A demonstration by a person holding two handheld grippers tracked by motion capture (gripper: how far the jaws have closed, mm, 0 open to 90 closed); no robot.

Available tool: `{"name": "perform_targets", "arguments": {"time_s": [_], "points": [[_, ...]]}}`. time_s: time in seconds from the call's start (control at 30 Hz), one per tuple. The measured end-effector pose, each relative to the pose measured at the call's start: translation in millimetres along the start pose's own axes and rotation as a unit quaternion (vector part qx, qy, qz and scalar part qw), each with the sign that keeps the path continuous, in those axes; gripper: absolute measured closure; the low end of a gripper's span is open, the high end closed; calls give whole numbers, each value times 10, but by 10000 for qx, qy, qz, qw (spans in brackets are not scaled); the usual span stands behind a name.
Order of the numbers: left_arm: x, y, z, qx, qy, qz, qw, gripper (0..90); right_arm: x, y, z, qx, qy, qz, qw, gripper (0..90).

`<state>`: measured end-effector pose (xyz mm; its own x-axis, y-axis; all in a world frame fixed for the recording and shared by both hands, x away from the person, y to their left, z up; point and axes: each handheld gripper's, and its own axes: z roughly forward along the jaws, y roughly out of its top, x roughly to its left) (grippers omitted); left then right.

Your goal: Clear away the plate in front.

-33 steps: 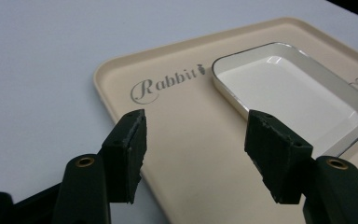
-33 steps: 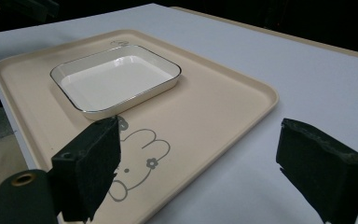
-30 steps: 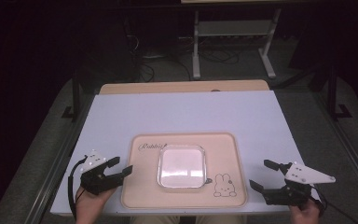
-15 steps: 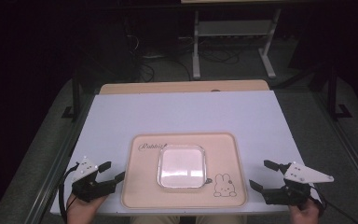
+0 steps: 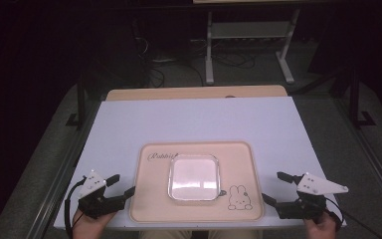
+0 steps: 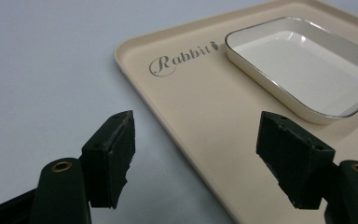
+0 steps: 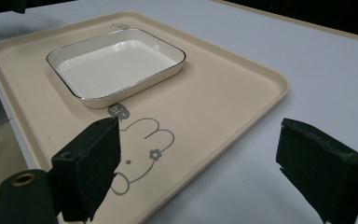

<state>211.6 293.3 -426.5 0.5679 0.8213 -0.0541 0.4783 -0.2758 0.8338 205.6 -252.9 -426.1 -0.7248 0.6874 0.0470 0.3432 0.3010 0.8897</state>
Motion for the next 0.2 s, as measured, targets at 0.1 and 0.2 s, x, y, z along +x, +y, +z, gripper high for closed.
{"name": "perform_targets", "arguments": {"time_s": [0.1, 0.2], "points": [[9, -2, 15, 30, -50, -8, 10000, 277, 17, 8, 18, 46, 21, -52, 10000, 129], [26, -8, 7, -23, -75, -55, 10000, 277, 21, 9, 21, 53, 16, -63, 10000, 129]]}}
